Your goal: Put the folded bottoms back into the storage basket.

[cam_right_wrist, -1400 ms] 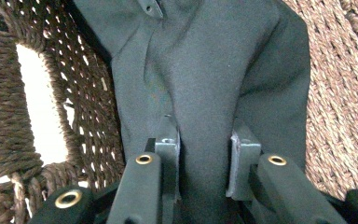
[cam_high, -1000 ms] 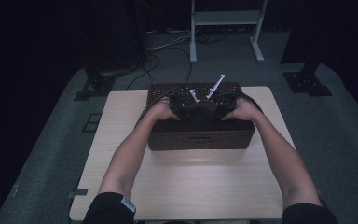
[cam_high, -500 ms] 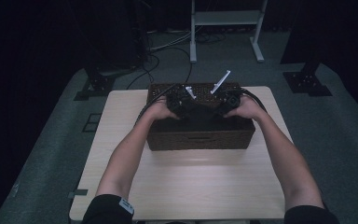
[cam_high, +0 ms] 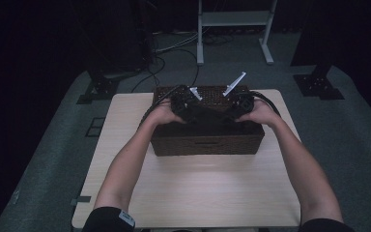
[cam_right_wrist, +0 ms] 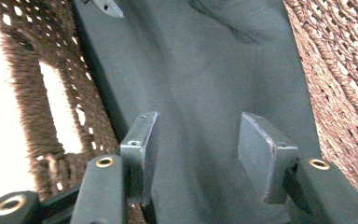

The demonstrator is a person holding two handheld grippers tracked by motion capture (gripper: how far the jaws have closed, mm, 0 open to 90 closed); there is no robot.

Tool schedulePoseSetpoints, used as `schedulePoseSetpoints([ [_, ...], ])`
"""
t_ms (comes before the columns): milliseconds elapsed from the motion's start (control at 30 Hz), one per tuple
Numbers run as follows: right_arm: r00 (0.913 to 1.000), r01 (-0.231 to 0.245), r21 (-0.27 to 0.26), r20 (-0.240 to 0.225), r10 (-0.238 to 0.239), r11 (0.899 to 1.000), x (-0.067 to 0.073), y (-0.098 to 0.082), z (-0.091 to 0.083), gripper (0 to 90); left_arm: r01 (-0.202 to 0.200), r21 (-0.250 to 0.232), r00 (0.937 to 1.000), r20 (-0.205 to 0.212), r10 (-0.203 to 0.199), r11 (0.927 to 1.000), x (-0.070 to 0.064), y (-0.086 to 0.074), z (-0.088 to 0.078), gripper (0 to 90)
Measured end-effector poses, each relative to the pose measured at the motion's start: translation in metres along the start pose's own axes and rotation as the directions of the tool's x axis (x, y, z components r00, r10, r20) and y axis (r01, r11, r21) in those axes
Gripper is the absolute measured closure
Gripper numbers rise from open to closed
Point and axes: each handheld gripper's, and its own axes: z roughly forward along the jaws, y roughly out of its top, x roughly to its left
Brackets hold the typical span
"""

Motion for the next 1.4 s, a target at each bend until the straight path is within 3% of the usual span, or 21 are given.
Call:
schedulePoseSetpoints([
  [100, 1.0, 0.001, -0.006, -0.005, -0.001, 1.0, 0.003, -0.002, -0.004, 46.4, 0.013, -0.009, 0.9995, 0.028, -0.013, 0.9999, -0.002, 0.001, -0.002, 34.0],
  [233, 0.9999, 0.01, -0.027, -0.014, -0.01, 1.0, 0.008, -0.002, -0.012, 44.6, 0.01, -0.021, 0.9993, 0.036, -0.009, 0.9997, -0.006, 0.002, -0.006, 31.9],
  [567, 0.9987, 0.05, -0.057, -0.006, -0.05, 0.997, 0.018, -0.001, -0.025, 40.2, -0.001, -0.032, 0.9994, 0.034, 0.003, 0.9995, -0.013, 0.0, -0.022, 28.4],
  [1033, 0.9986, 0.049, -0.05, -0.02, -0.05, 0.998, 0.032, -0.011, -0.031, 34.6, -0.008, -0.047, 0.999, 0.043, 0.01, 0.9989, -0.022, -0.008, -0.035, 25.2],
  [1167, 0.9985, 0.049, -0.073, -0.02, -0.05, 0.996, 0.036, -0.013, -0.035, 33.6, -0.009, -0.05, 0.999, 0.043, 0.011, 0.9987, -0.025, -0.01, -0.039, 23.7],
  [1400, 0.9982, 0.06, -0.08, -0.001, -0.06, 0.995, 0.042, -0.02, -0.041, 32.8, -0.017, -0.055, 0.9987, 0.048, 0.019, 0.9984, -0.033, -0.01, -0.047, 20.8],
])
